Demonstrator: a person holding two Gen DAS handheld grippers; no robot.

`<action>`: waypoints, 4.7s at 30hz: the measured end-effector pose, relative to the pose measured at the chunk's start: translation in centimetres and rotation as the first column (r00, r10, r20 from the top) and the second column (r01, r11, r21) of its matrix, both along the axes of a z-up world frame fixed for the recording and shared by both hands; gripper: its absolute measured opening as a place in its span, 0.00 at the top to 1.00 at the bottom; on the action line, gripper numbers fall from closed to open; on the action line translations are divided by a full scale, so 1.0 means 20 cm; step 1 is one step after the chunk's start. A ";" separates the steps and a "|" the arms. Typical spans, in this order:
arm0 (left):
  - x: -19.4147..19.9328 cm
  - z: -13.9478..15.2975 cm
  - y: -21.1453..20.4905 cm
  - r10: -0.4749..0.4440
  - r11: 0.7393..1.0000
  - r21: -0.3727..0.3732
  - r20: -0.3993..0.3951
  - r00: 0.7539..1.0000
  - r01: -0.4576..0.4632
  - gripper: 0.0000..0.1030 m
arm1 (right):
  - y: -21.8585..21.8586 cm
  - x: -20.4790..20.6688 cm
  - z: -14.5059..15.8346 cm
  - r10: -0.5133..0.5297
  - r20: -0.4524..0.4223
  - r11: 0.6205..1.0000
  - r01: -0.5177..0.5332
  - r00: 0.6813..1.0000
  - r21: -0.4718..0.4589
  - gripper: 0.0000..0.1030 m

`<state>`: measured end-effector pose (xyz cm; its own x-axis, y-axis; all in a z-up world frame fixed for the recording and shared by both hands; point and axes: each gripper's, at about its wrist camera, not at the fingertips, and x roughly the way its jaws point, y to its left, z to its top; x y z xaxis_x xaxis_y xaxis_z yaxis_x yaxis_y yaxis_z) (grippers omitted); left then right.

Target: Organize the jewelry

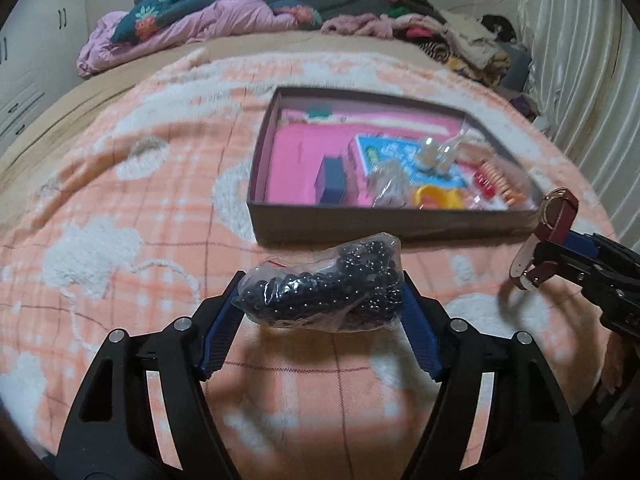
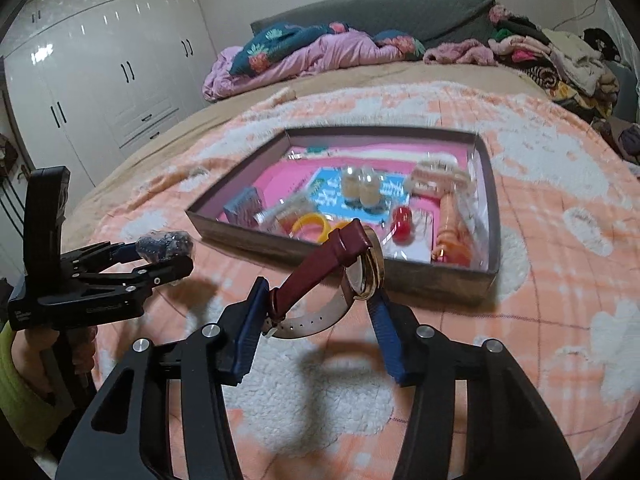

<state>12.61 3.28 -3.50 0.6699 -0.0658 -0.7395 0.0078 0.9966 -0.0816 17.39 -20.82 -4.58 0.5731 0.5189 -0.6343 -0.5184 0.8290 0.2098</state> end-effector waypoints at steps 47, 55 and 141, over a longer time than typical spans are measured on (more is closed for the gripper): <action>0.39 0.25 -0.21 -0.060 0.997 -0.041 0.112 0.992 0.064 0.37 | -0.20 0.28 0.31 -0.152 0.148 0.988 0.154 0.977 0.001 0.52; 0.45 0.19 -0.23 -0.070 0.996 -0.043 0.088 0.994 0.074 0.37 | -0.14 0.35 0.28 -0.141 0.135 0.988 0.147 0.981 -0.035 0.52; -0.29 0.33 -0.12 0.018 1.000 -0.018 0.193 0.981 -0.015 0.09 | -0.20 -0.40 0.29 -0.179 0.167 0.984 0.181 0.970 0.004 0.04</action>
